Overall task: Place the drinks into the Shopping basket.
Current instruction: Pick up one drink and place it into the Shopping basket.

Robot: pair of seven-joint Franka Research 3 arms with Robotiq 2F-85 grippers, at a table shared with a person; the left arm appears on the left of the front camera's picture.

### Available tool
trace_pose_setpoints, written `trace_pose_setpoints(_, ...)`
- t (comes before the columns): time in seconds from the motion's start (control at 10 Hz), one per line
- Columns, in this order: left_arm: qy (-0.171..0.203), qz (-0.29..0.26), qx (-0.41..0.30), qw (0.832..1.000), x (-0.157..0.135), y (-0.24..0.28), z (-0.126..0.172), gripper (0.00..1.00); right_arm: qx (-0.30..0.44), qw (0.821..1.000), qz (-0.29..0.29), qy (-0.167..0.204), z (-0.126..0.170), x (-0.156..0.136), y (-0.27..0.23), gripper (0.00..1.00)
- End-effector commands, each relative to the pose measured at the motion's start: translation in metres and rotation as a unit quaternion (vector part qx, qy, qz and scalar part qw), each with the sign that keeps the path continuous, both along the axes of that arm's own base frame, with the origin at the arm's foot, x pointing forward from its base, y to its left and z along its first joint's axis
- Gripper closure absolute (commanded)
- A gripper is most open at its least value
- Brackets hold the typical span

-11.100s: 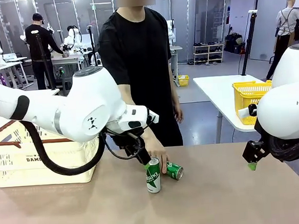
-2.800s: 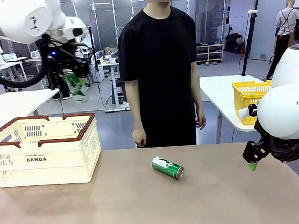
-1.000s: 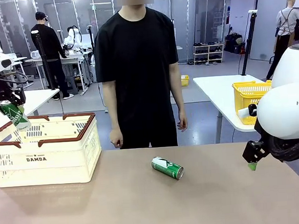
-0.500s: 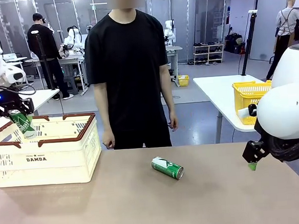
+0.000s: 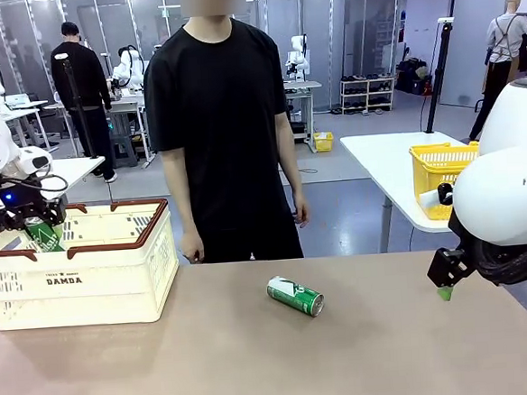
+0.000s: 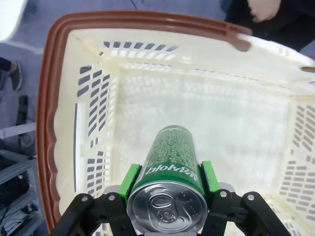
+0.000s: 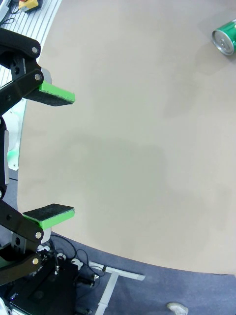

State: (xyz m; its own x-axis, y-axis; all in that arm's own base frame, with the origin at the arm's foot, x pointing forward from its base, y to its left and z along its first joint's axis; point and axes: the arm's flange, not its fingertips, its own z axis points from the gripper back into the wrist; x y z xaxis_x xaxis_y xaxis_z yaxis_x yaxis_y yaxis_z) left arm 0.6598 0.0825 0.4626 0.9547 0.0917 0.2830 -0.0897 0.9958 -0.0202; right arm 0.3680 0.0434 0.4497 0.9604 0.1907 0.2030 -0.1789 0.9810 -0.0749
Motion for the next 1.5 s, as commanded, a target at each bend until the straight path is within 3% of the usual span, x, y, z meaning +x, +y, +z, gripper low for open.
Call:
trace_pose_setpoints(0.0, 0.003, -0.025, -0.018, 1.000, 0.010, 0.009, 0.000, 0.41, -0.002, 1.000, 0.002, -0.001, 0.001, 0.000, -0.001, 0.00)
trace_pose_setpoints(0.7, 0.056, -0.063, -0.021, 0.996, 0.036, 0.010, -0.048, 0.41, -0.002, 1.000, 0.002, -0.001, 0.001, 0.000, -0.001, 0.00)
trace_pose_setpoints(1.4, 0.088, -0.070, -0.022, 0.993, 0.036, 0.004, -0.081, 0.41, -0.002, 1.000, 0.002, -0.001, 0.001, 0.000, -0.001, 0.00)
